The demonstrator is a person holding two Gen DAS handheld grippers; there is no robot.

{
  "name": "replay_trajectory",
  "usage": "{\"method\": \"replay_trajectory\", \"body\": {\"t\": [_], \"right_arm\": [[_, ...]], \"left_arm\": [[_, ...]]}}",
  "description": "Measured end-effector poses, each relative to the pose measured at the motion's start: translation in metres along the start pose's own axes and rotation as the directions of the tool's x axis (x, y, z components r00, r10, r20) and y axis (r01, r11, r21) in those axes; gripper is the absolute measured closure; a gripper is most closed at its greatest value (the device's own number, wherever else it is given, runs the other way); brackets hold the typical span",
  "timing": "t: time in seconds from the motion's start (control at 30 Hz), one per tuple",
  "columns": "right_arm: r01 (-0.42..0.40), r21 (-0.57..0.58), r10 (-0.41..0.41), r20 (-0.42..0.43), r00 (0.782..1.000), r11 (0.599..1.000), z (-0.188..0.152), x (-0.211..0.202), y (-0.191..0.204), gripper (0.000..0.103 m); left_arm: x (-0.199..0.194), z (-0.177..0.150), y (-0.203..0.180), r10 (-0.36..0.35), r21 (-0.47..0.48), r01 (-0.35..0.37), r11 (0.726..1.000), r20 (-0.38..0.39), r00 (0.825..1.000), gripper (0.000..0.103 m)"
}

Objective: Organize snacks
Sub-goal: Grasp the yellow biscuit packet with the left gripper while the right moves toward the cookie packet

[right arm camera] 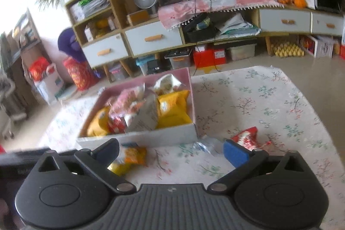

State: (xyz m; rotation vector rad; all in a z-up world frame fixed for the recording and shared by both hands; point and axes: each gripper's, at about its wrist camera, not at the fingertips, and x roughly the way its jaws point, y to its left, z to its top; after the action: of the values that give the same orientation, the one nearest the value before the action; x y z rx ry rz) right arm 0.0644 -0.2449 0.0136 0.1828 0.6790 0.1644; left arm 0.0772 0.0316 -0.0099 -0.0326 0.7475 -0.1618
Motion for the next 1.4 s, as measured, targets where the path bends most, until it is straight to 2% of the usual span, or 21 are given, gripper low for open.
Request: {"method": "replay_trajectory", "body": {"t": [0.2,0.33,0.57,0.7,0.97,1.17,1.27,1.4], "right_arm": [[0.043,-0.046,-0.043,0.002,0.999,0.998,-0.014,-0.006,-0.014,0.013],[0.101,-0.058,-0.102,-0.016,0.995,0.993,-0.021,-0.004,-0.025,0.013],[0.138,-0.114,-0.146,-0.072,0.987,0.984,-0.034,0.002,-0.036,0.013],[0.144,-0.132,-0.159,-0.109,0.981,0.981,-0.039,0.008,-0.041,0.013],[0.106,-0.157,-0.125,-0.116,0.985,0.982,-0.04,0.019,-0.036,0.013],[0.009,-0.192,-0.03,-0.11,0.994,0.981,-0.037,0.025,-0.015,0.013],[-0.044,-0.183,0.024,-0.113,0.993,0.982,-0.032,0.028,-0.005,0.013],[-0.087,-0.145,0.069,-0.125,0.99,0.986,-0.025,0.036,0.005,0.013]], "left_arm": [[0.006,-0.019,0.006,-0.007,-0.023,0.006,1.0,-0.04,0.999,0.002],[0.009,-0.028,0.006,-0.019,-0.05,0.016,0.999,-0.056,0.998,0.002],[0.015,-0.037,-0.005,-0.035,-0.038,0.033,0.999,-0.063,0.997,0.002],[0.022,-0.044,-0.014,-0.035,0.004,0.035,0.999,-0.059,0.998,0.002],[0.036,-0.049,-0.022,-0.056,0.035,0.057,0.998,-0.045,0.997,0.002],[0.043,-0.044,-0.019,-0.099,0.019,0.1,0.995,-0.018,0.995,0.004],[0.047,-0.042,-0.018,-0.12,0.028,0.12,0.992,-0.017,0.993,0.014],[0.051,-0.042,-0.019,-0.112,0.056,0.113,0.992,-0.018,0.994,0.039]]}}
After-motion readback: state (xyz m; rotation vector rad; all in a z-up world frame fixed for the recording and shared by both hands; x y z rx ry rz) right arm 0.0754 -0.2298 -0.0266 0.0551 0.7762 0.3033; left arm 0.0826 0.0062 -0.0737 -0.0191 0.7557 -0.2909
